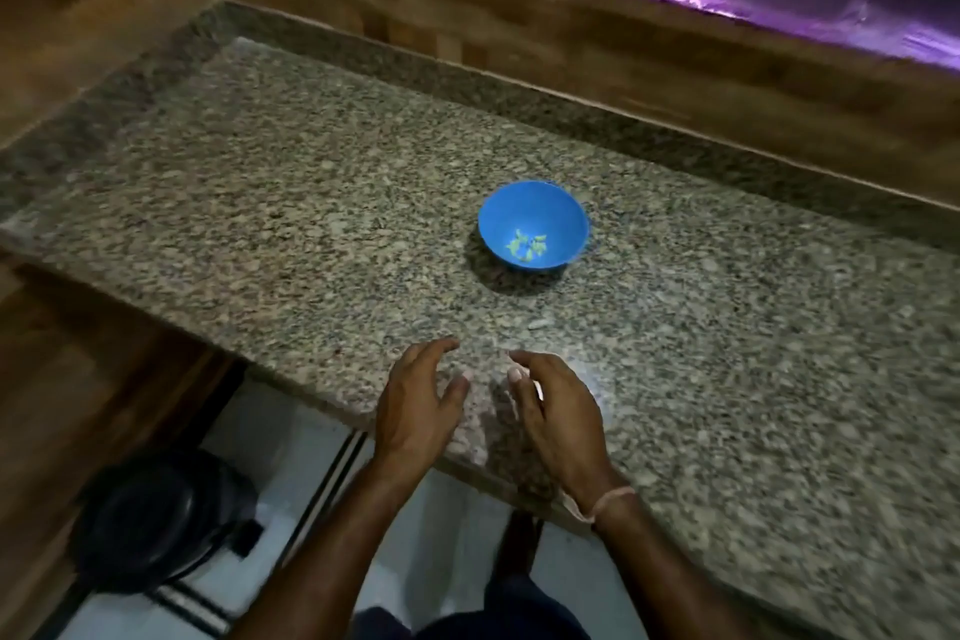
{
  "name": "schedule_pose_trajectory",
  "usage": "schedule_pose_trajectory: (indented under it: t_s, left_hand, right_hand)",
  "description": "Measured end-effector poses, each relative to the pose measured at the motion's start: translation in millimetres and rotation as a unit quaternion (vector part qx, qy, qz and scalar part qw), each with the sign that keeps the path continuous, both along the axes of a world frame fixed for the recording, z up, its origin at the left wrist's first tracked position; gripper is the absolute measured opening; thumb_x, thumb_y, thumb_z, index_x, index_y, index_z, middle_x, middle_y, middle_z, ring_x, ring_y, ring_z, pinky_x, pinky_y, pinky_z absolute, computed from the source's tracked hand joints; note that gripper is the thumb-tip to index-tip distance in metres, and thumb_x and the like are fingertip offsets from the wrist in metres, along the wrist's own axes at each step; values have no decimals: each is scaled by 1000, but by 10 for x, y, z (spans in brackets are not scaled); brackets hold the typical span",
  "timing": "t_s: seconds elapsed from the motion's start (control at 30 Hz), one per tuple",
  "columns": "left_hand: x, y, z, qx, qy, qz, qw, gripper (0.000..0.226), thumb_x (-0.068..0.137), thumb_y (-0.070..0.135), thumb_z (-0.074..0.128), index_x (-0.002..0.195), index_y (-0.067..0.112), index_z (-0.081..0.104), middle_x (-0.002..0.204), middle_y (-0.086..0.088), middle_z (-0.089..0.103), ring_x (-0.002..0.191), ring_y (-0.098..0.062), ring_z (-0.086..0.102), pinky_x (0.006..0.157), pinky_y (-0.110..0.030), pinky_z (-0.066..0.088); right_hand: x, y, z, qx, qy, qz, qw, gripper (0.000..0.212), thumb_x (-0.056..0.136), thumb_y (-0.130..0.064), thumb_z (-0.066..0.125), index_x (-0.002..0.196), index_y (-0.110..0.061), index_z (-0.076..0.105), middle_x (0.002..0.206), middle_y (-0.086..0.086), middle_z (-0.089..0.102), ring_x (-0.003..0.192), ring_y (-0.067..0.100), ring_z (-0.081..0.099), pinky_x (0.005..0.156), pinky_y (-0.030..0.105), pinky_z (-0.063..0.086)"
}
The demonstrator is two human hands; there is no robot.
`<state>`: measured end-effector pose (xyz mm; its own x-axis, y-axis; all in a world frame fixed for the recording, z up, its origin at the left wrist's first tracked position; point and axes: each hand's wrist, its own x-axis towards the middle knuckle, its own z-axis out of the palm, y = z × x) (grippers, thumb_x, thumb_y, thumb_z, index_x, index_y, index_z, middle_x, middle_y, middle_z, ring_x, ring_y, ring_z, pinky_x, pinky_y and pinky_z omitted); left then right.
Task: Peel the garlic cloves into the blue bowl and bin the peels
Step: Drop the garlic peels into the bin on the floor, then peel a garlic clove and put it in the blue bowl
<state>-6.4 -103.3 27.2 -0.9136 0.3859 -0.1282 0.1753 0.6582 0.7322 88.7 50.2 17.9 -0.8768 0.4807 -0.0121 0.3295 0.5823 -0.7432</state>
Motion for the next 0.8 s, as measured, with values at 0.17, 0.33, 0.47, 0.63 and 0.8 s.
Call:
schedule_pose_trajectory:
  t_s: [0.17, 0.33, 0.47, 0.63, 0.8]
  left_hand:
    - [-69, 461, -112, -32, 2, 12, 999, 35, 92, 16, 70, 127, 19, 67, 120, -1, 64, 104, -20, 65, 81, -28, 49]
    - [-246, 745, -293, -72, 18, 26, 997, 23, 90, 34, 77, 99, 20, 61, 94, 2, 60, 81, -17, 58, 62, -29, 35]
    - [-307, 912, -384, -93, 31, 52, 994, 14, 92, 19, 75, 89, 19, 61, 89, 2, 61, 73, -8, 57, 55, -21, 31]
    - [-320, 875, -400, -115, 67, 3, 991, 23, 89, -6, 64, 84, 16, 63, 88, 3, 58, 76, -11, 54, 57, -28, 36]
    - [-376, 911, -316, -72, 71, 2, 995, 29, 91, -4, 56, 85, 24, 53, 85, 7, 58, 76, -7, 53, 57, -28, 41]
  right_hand:
    - [56, 557, -155, 34, -61, 4, 998, 40, 102, -39, 57, 136, -20, 65, 134, 1, 65, 121, 23, 64, 94, 39, 55]
    - [-188, 870, -186, 113, -147, 14, 983, 54, 96, -27, 72, 145, -17, 53, 146, 8, 52, 129, 32, 48, 96, 42, 47]
    - [-346, 989, -224, 151, -169, 14, 974, 58, 89, -33, 80, 139, -20, 53, 149, 5, 47, 130, 29, 43, 100, 41, 41]
    - [-386, 1030, -285, 164, -170, 5, 972, 67, 86, -35, 82, 144, -24, 51, 156, 2, 42, 137, 28, 39, 108, 44, 36]
    - [-446, 1006, -288, 153, -164, -7, 974, 68, 90, -28, 79, 149, -25, 46, 161, 1, 36, 144, 26, 30, 113, 45, 28]
